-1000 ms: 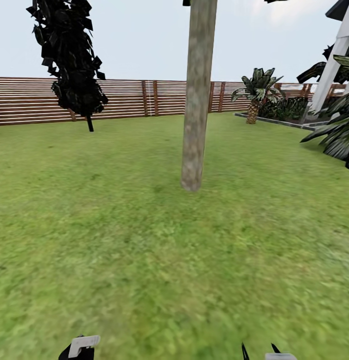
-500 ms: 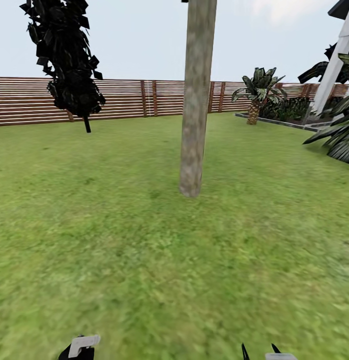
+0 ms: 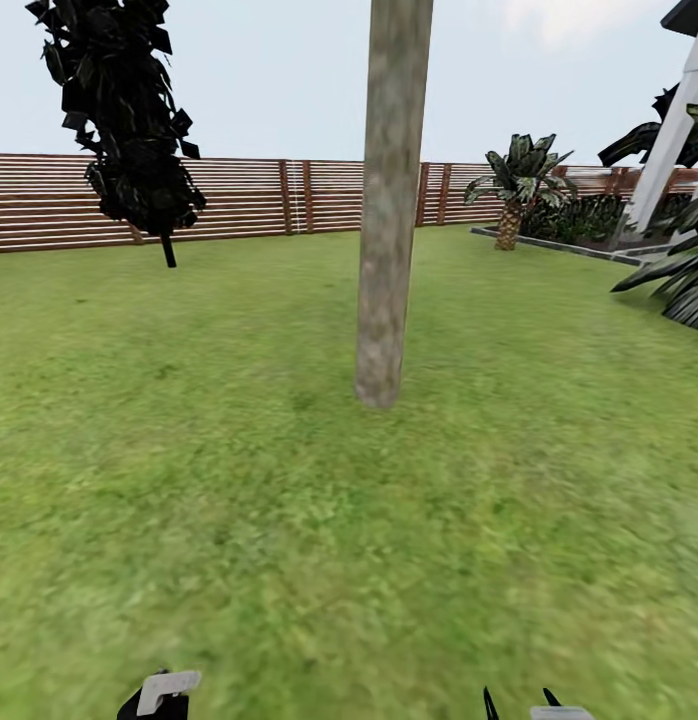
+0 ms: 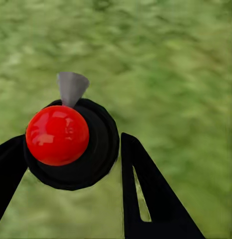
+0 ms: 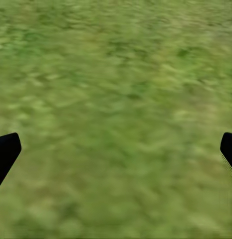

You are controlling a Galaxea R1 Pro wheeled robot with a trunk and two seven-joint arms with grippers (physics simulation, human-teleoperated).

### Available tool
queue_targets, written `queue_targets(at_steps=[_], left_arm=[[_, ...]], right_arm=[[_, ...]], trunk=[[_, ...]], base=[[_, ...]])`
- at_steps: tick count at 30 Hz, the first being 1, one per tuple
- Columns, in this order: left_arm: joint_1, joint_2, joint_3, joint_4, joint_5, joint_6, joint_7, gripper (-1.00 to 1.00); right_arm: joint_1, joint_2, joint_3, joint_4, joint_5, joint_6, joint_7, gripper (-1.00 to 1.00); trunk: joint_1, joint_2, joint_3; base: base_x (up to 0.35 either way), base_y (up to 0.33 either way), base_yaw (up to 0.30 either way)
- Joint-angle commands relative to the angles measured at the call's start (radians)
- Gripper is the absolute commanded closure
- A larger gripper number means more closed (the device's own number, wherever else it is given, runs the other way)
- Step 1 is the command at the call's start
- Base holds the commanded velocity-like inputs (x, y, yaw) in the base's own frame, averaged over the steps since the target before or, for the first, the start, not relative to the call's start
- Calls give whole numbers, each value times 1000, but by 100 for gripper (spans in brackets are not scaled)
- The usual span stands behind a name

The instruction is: In the garden, pick up the pesticide atomizer on the floor and spray pesticide onto both trees until each tree trunk is fully covered.

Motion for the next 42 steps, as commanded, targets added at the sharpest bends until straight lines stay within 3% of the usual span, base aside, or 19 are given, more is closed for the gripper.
queue_targets(at_steps=[1, 42], left_arm=[[0, 0, 0, 0, 0, 0, 0, 100], [0, 0, 0, 0, 0, 0, 0, 100]], right_arm=[[0, 0, 0, 0, 0, 0, 0, -100], [0, 1, 1, -7, -2, 0, 0, -100]], trunk=[[0, 0, 0], [0, 0, 0]], base=[[342, -77, 0], [342, -69, 0]])
